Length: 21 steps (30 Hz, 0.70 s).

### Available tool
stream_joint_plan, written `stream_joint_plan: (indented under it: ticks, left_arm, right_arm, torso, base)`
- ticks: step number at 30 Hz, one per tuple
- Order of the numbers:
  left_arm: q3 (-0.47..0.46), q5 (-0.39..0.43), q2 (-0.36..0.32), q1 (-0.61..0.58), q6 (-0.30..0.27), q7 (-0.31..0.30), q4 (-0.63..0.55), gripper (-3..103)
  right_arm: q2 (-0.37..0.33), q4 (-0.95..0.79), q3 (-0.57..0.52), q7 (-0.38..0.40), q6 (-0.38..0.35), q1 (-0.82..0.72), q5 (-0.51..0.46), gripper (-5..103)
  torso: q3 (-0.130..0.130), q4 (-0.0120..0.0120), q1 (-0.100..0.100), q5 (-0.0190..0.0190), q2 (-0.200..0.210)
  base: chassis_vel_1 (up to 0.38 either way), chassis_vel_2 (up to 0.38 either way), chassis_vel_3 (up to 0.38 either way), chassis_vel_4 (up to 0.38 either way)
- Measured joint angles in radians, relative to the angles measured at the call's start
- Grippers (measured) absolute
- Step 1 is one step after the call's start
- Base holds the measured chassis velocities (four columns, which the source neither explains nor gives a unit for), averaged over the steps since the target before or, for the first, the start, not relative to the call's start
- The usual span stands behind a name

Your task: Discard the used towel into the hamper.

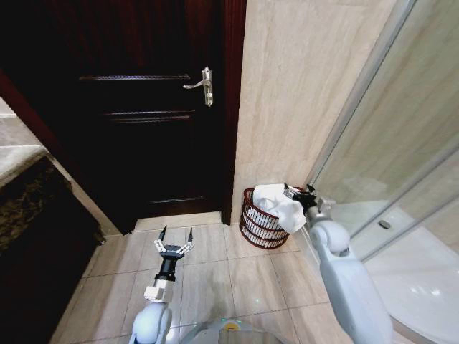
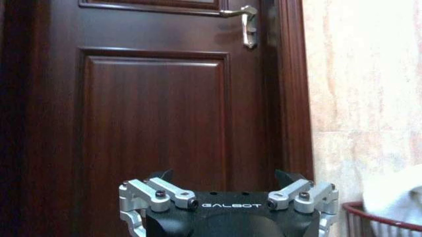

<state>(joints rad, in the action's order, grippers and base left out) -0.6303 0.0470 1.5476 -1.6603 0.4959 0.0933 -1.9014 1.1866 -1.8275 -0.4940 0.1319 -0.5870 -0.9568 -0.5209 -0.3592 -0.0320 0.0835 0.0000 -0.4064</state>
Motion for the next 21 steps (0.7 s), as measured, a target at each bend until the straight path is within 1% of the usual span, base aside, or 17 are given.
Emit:
stream_joint_plan:
  ticks: [1, 3, 4, 7, 8, 11, 13, 15, 17, 19, 20, 21]
  left_arm:
    - [-0.005, -0.003, -0.003, -0.009, 0.002, -0.015, -0.010, 100]
    - [-0.009, 0.007, -0.009, -0.028, -0.004, -0.046, -0.040, 100]
    - [-0.009, 0.007, -0.009, -0.028, -0.004, -0.046, -0.040, 100]
    - [-0.019, 0.023, -0.018, -0.040, -0.028, -0.080, -0.078, 100]
    - [-0.019, 0.023, -0.018, -0.040, -0.028, -0.080, -0.078, 100]
    - [-0.015, 0.022, -0.024, -0.034, -0.055, -0.119, -0.104, 100]
    - [-0.013, 0.021, -0.020, -0.032, -0.061, -0.123, -0.112, 100]
    - [-0.003, 0.017, -0.002, -0.034, -0.072, -0.127, -0.133, 100]
    - [0.001, 0.015, 0.002, -0.037, -0.073, -0.127, -0.139, 100]
    - [0.004, 0.006, 0.003, -0.047, -0.072, -0.127, -0.144, 100]
    - [0.004, 0.006, 0.003, -0.047, -0.072, -0.127, -0.144, 100]
    - [0.003, 0.005, 0.002, -0.049, -0.072, -0.127, -0.145, 100]
  right_arm:
    - [-0.014, 0.029, 0.006, -0.003, -0.026, 0.016, -0.035, 100]
    - [-0.035, 0.093, 0.022, -0.017, -0.054, 0.056, -0.079, 100]
    - [-0.035, 0.093, 0.022, -0.017, -0.054, 0.056, -0.079, 100]
    - [-0.058, 0.185, 0.050, -0.045, -0.113, 0.135, -0.143, 100]
    - [-0.058, 0.185, 0.050, -0.045, -0.113, 0.135, -0.143, 100]
    - [-0.079, 0.292, 0.094, -0.094, -0.120, 0.221, -0.157, 100]
    - [-0.083, 0.313, 0.106, -0.100, -0.123, 0.239, -0.160, 100]
    - [-0.097, 0.393, 0.159, -0.111, -0.144, 0.301, -0.183, 100]
    - [-0.102, 0.426, 0.181, -0.118, -0.147, 0.322, -0.183, 100]
    - [-0.110, 0.519, 0.226, -0.174, -0.149, 0.368, -0.157, 100]
    - [-0.110, 0.519, 0.226, -0.174, -0.149, 0.368, -0.157, 100]
    - [-0.110, 0.544, 0.235, -0.196, -0.149, 0.381, -0.148, 100]
  torso:
    - [0.000, 0.0000, 0.000, 0.0000, 0.000]
    - [0.000, 0.0001, 0.000, 0.0003, 0.000]
    - [0.000, 0.0001, 0.000, 0.0003, 0.000]
    - [0.000, -0.0001, 0.000, 0.0003, 0.000]
    - [0.000, -0.0001, 0.000, 0.0003, 0.000]
    - [0.000, -0.0001, 0.000, -0.0001, 0.000]
    - [0.000, 0.0001, 0.000, 0.0002, 0.000]
    - [0.000, 0.0000, 0.000, -0.0001, 0.000]
    - [0.000, -0.0001, 0.000, 0.0001, 0.000]
    - [0.000, -0.0001, 0.000, 0.0002, 0.000]
    - [0.000, -0.0001, 0.000, 0.0002, 0.000]
    - [0.000, 0.0001, 0.000, 0.0002, 0.000]
  base:
    - [0.000, 0.000, 0.000, 0.000]
    - [0.000, 0.000, 0.000, 0.000]
    - [0.000, 0.000, 0.000, 0.000]
    - [0.000, 0.000, 0.000, 0.000]
    - [0.000, 0.000, 0.000, 0.000]
    - [0.000, 0.000, 0.000, 0.000]
    - [0.000, 0.000, 0.000, 0.000]
    - [0.000, 0.000, 0.000, 0.000]
    - [0.000, 0.000, 0.000, 0.000]
    - [0.000, 0.000, 0.000, 0.000]
    - [0.000, 0.000, 0.000, 0.000]
    - [0.000, 0.000, 0.000, 0.000]
